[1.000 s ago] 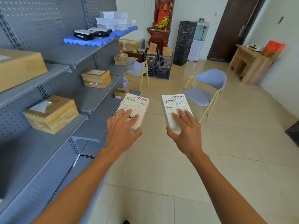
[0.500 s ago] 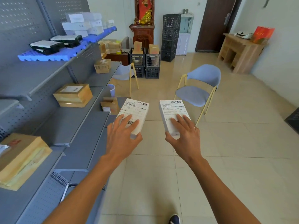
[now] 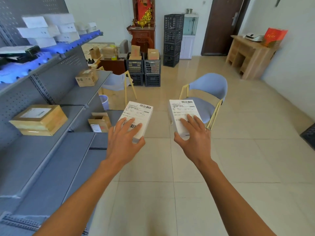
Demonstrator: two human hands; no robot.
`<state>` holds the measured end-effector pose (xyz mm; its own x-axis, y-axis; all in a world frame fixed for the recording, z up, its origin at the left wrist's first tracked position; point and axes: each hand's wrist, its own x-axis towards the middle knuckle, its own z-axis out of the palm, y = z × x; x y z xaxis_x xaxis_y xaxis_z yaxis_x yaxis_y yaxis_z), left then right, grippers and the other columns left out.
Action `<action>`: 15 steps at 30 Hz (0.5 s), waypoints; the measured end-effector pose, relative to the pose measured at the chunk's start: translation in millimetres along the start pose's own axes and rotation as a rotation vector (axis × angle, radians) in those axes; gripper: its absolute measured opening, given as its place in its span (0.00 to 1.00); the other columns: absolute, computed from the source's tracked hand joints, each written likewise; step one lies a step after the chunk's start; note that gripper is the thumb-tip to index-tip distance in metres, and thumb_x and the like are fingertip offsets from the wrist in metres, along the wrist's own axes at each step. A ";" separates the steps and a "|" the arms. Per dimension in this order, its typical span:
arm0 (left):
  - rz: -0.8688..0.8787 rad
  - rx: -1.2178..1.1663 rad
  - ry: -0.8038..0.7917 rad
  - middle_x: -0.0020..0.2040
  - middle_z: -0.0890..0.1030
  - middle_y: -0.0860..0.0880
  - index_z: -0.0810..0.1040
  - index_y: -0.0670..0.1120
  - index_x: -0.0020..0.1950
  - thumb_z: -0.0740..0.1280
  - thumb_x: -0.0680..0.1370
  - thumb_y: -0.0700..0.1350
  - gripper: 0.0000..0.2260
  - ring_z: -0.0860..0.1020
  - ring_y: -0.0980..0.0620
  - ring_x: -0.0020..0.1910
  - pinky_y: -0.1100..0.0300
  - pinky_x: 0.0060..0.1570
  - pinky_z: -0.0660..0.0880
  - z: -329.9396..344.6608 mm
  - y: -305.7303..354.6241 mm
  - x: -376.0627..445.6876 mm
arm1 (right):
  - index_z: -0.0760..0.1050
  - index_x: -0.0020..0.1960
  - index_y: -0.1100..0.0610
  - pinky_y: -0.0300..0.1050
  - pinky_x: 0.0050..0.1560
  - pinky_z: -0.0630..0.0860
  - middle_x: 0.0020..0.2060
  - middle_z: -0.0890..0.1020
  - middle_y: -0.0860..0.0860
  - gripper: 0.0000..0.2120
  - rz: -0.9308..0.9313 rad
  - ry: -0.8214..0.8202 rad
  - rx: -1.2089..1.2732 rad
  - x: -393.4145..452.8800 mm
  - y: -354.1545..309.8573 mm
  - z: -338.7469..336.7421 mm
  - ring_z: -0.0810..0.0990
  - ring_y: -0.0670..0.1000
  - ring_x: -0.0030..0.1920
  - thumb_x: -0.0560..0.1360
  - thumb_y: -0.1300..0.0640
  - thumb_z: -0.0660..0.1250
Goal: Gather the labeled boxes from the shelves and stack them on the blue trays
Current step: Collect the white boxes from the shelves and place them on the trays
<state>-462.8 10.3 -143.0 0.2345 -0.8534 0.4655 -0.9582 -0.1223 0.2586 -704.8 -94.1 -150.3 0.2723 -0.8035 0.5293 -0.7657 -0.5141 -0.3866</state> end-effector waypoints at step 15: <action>-0.062 0.003 0.036 0.70 0.76 0.46 0.81 0.50 0.65 0.63 0.75 0.57 0.22 0.68 0.41 0.72 0.39 0.63 0.68 91.0 -88.1 194.4 | 0.77 0.66 0.49 0.58 0.59 0.71 0.71 0.74 0.50 0.25 -0.092 -0.053 -0.002 197.6 9.0 133.6 0.69 0.55 0.73 0.71 0.42 0.68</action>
<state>-347.7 -190.9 -152.3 0.2988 -0.8253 0.4791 -0.9422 -0.1755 0.2854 -580.0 -297.7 -150.1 0.3722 -0.7676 0.5217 -0.7370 -0.5861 -0.3366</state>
